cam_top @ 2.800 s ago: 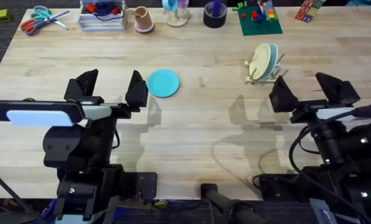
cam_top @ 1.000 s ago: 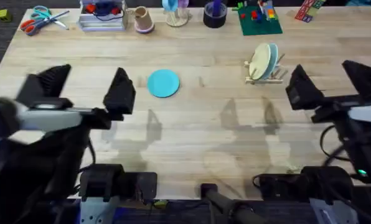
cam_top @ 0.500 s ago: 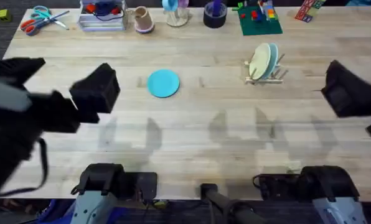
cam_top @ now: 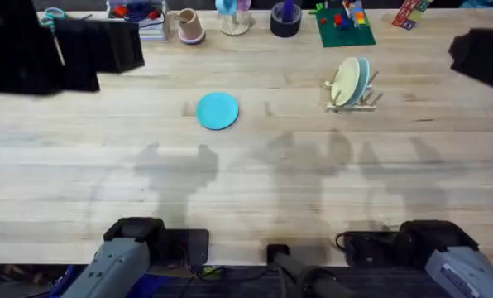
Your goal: Pick up the plates from the table one by one and place each into a slot on the dish rack.
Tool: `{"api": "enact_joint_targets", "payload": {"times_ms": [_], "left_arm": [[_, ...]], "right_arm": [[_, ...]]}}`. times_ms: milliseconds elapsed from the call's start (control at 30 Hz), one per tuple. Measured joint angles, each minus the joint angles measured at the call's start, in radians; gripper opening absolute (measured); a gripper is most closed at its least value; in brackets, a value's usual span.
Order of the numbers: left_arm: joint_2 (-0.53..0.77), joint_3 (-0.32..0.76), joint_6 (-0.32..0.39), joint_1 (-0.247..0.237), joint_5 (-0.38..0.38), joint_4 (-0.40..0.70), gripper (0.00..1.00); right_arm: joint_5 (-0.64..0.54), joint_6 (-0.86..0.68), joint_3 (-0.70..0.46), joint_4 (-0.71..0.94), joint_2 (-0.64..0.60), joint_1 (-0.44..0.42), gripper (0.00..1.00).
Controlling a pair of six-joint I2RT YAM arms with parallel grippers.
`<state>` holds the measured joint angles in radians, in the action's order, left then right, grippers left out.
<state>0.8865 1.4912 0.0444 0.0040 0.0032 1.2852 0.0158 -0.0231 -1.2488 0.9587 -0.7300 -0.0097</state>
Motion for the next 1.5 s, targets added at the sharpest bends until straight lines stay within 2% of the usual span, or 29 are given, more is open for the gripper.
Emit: {"api": "enact_joint_targets", "payload": {"times_ms": [267, 667, 933, 1367, 1400, 1467, 1500], "left_arm": [[0.191, 0.192, -0.018, 0.0, 0.003, 0.157, 0.991], [0.359, 0.326, -0.052, 0.0, 0.054, 0.3, 0.992], [0.415, 0.344, -0.053, 0.0, 0.056, 0.327, 0.993], [0.416, 0.344, -0.053, 0.0, 0.029, 0.327, 0.991], [0.416, 0.344, -0.06, 0.0, 0.03, 0.327, 0.899], [0.416, 0.344, -0.06, 0.0, 0.029, 0.327, 0.562], [0.416, 0.344, -0.06, 0.0, 0.029, 0.327, 0.424]], "right_arm": [[0.0, 0.0, -0.197, 0.15, -0.204, 0.0, 0.994], [0.007, 0.0, -0.395, 0.328, -0.41, 0.0, 0.994], [0.007, 0.0, -0.424, 0.408, -0.48, 0.0, 0.993], [0.007, 0.0, -0.426, 0.404, -0.485, 0.0, 0.994], [0.007, 0.0, -0.426, 0.404, -0.485, 0.0, 0.994], [0.007, 0.0, -0.426, 0.406, -0.485, 0.0, 0.994], [0.007, 0.0, -0.426, 0.407, -0.485, 0.0, 0.994]]}}
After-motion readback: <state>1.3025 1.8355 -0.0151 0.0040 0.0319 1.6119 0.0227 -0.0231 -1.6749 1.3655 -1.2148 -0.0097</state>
